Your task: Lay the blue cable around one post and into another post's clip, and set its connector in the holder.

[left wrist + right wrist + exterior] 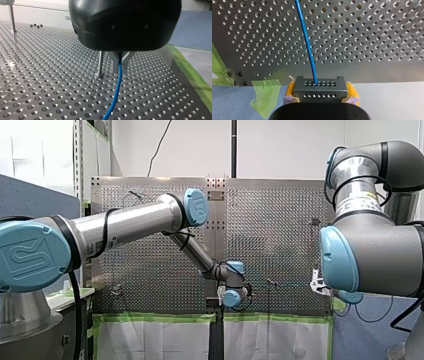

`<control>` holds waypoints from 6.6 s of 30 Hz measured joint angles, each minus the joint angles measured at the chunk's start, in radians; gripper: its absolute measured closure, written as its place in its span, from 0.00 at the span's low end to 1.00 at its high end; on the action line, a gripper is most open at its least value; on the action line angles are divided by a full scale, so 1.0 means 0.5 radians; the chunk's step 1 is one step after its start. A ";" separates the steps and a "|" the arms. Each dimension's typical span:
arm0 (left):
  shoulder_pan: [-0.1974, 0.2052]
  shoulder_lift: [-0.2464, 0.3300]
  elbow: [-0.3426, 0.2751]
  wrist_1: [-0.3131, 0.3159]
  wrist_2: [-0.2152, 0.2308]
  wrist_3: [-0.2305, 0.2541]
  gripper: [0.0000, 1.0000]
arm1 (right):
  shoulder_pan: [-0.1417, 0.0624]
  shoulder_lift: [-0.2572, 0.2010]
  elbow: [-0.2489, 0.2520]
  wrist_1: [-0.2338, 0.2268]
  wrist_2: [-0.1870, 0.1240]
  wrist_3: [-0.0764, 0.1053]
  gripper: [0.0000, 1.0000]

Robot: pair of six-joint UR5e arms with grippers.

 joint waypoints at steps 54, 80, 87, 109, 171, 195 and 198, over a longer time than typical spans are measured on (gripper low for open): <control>-0.183 0.220 -0.307 -0.190 0.096 0.324 0.02 | 0.017 0.013 -0.001 0.043 -0.018 0.006 1.00; -0.236 0.339 -0.340 -0.214 0.060 0.115 0.02 | 0.008 0.022 -0.001 0.026 -0.047 0.067 1.00; -0.236 0.339 -0.340 -0.215 0.058 0.050 0.02 | 0.009 0.027 0.001 0.030 -0.057 0.075 1.00; -0.229 0.338 -0.356 -0.205 0.055 0.009 0.02 | 0.017 0.036 0.000 0.039 -0.058 0.075 1.00; -0.052 1.181 -1.212 0.357 -0.093 0.022 0.02 | 0.041 0.046 -0.001 0.040 -0.058 0.119 1.00; -0.030 1.589 -1.619 0.318 -0.226 0.060 0.02 | 0.053 0.046 -0.006 0.035 -0.058 0.122 1.00; -0.013 1.638 -1.669 0.364 -0.227 0.061 0.02 | 0.057 0.046 -0.006 0.033 -0.058 0.122 1.00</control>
